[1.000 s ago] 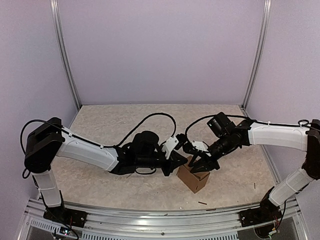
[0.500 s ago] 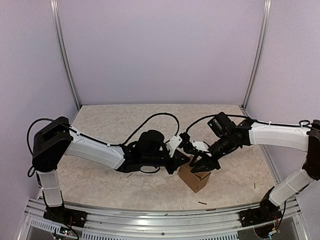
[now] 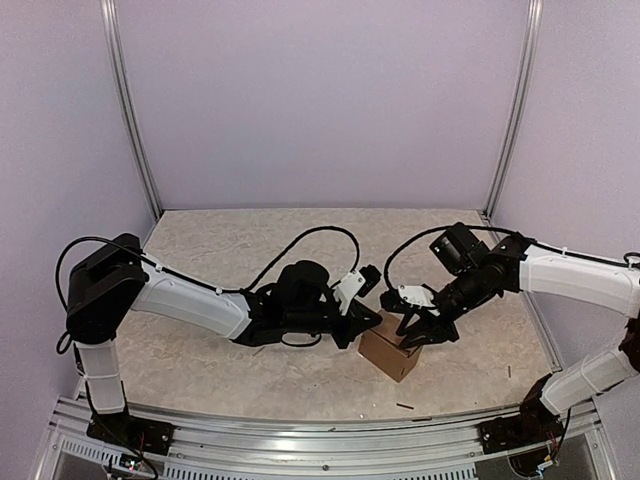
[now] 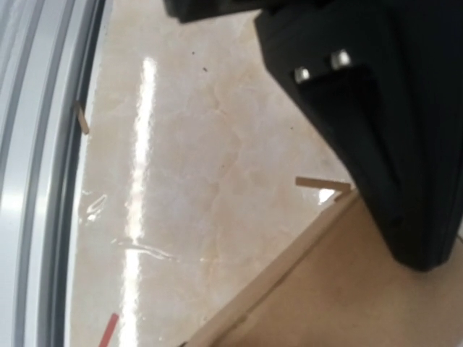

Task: Fold the paper box

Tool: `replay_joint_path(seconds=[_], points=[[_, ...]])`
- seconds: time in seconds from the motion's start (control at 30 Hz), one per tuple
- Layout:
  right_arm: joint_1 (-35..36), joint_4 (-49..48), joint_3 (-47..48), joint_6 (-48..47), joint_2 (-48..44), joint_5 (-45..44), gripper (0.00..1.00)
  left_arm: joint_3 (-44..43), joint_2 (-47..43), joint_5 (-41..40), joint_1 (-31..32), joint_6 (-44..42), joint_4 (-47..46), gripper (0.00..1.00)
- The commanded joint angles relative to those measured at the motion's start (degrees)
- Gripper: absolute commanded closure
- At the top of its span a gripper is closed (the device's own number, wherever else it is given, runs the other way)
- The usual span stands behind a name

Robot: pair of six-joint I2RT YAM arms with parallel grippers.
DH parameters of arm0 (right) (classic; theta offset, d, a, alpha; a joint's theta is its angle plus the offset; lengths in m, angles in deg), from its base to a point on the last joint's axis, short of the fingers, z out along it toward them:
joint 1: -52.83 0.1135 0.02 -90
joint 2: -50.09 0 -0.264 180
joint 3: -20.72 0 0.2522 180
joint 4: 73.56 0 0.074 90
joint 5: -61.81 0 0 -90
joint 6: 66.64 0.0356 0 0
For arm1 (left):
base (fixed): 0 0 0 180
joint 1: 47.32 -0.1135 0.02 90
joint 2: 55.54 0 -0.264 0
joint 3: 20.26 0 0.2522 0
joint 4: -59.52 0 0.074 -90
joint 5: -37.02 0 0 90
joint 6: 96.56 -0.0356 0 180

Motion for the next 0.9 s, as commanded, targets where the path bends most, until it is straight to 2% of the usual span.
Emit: replay_joint_path(seconds=[0.0, 0.4, 0.67, 0.87], points=[[-0.31, 3.48, -1.8, 0.41, -2.37, -1.06, 0.72, 0.4, 2.51, -0.83, -0.5, -0.11, 5.18, 1.0], [-4.66, -0.1, -10.8, -1.47, -2.36, -0.58, 0.75, -0.02, 3.25, -0.98, -0.55, -0.42, 5.64, 1.0], [-10.0, 1.19, -11.43, -7.31, 3.15, 1.11, 0.76, -0.08, 3.1, -0.5, -0.69, -0.89, 5.48, 1.0], [-10.15, 4.8, -5.87, -5.76, -2.36, 4.97, 0.73, -1.93, 1.06, 1.96, -0.64, -1.5, 5.89, 1.0]])
